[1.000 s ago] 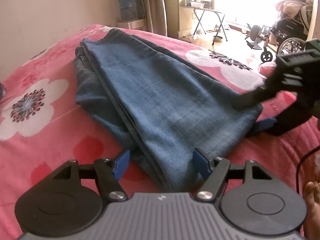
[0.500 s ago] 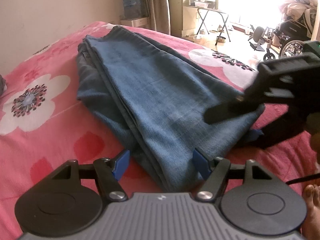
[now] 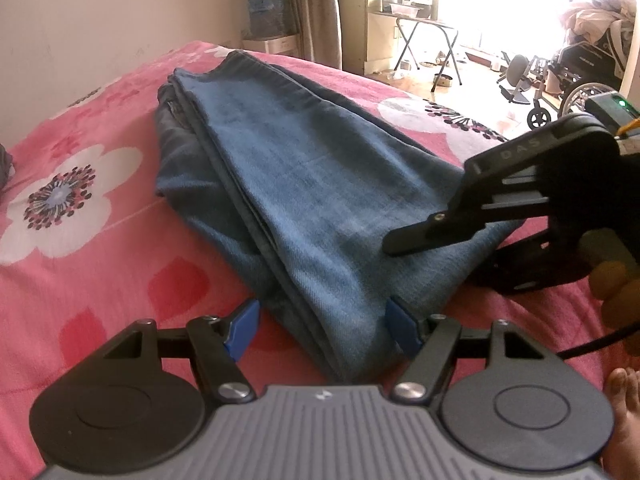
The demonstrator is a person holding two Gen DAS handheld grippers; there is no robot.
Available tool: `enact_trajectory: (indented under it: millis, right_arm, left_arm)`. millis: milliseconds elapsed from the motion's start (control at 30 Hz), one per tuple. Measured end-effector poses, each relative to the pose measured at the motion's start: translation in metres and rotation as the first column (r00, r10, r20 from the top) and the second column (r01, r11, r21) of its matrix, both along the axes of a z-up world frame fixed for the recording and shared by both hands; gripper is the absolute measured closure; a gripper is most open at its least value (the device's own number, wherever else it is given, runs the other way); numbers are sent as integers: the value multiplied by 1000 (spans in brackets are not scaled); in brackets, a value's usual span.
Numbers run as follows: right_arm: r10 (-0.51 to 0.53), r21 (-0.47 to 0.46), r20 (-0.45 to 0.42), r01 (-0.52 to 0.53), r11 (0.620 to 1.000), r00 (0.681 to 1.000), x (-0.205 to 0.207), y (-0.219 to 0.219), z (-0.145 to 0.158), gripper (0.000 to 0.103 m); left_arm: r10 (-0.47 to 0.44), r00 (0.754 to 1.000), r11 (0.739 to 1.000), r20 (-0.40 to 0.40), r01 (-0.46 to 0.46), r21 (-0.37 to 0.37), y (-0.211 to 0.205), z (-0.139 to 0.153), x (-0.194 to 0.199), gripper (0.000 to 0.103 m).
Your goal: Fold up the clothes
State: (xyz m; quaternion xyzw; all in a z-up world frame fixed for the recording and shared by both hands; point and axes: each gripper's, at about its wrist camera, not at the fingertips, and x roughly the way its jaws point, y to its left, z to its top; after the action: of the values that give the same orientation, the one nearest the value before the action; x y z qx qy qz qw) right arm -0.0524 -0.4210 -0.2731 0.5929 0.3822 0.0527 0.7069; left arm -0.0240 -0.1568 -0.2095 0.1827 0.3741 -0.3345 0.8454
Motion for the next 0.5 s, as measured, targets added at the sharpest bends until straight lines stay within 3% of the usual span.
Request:
enact_trajectory:
  millis: [100, 267, 433, 500]
  right_arm:
    - [17, -17, 6, -17, 1000, 1000, 3, 1, 5, 81]
    - [45, -45, 16, -44, 998, 999, 7, 3, 13, 90]
    - [75, -83, 33, -72, 994, 997, 10, 5, 24, 91]
    - [82, -96, 37, -78, 992, 996, 10, 5, 26, 92]
  left_arm:
    - [25, 1000, 1000, 15, -25, -9, 3, 5, -1, 33]
    - [139, 984, 990, 111, -133, -54, 18, 27, 4, 35]
    - [127, 954, 992, 270, -115, -59, 9, 47, 32, 34]
    - [113, 951, 993, 287, -99, -63, -2, 53, 50, 35]
